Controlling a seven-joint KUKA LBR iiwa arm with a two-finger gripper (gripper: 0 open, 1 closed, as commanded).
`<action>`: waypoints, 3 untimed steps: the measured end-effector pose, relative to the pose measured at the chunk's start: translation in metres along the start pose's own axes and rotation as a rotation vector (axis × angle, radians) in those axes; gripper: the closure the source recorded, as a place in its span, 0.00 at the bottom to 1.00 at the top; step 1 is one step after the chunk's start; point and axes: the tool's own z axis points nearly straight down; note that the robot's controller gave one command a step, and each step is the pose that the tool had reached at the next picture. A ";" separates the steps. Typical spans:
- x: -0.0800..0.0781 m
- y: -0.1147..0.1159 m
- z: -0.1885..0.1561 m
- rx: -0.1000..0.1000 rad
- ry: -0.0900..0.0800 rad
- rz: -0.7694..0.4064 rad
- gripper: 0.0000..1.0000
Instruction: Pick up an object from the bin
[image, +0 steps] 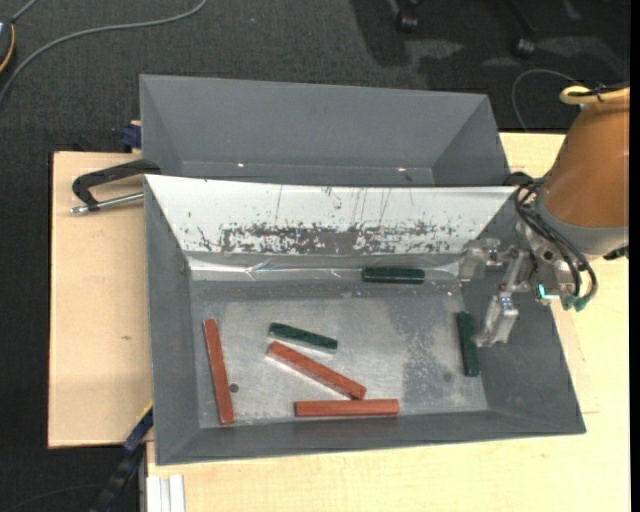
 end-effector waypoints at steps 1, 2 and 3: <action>0.010 -0.052 0.153 -0.002 -0.003 0.307 0.00; 0.017 -0.035 0.120 0.002 -0.010 -0.248 0.00; -0.028 -0.037 0.120 0.006 -0.012 -0.918 0.00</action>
Offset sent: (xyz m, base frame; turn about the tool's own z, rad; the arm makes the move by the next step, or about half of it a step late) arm -0.0107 -0.0522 -0.1510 0.3053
